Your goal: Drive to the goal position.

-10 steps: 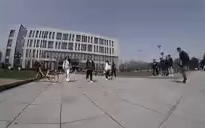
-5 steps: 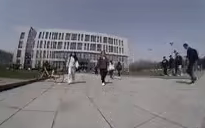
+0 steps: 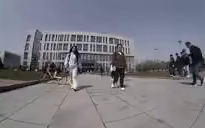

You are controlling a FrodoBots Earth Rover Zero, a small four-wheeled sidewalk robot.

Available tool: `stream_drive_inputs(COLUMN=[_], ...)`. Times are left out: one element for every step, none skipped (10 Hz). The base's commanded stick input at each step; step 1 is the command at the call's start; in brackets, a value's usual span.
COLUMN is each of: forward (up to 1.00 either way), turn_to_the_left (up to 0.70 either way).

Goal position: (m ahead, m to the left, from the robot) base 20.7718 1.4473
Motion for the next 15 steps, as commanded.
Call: stream_drive_inputs(forward=[0.00, 0.00, 0.00, 0.00, 0.00, 0.00, 0.00, 0.00, 0.00, 0.02, 0.11, 0.17, 0.38, 0.76, 1.00], turn_to_the_left=[0.00, 0.00, 0.00, 0.00, 0.00, 0.00, 0.00, 0.00, 0.00, 0.00, 0.03, 0.11, 0.12, 0.05, -0.01])
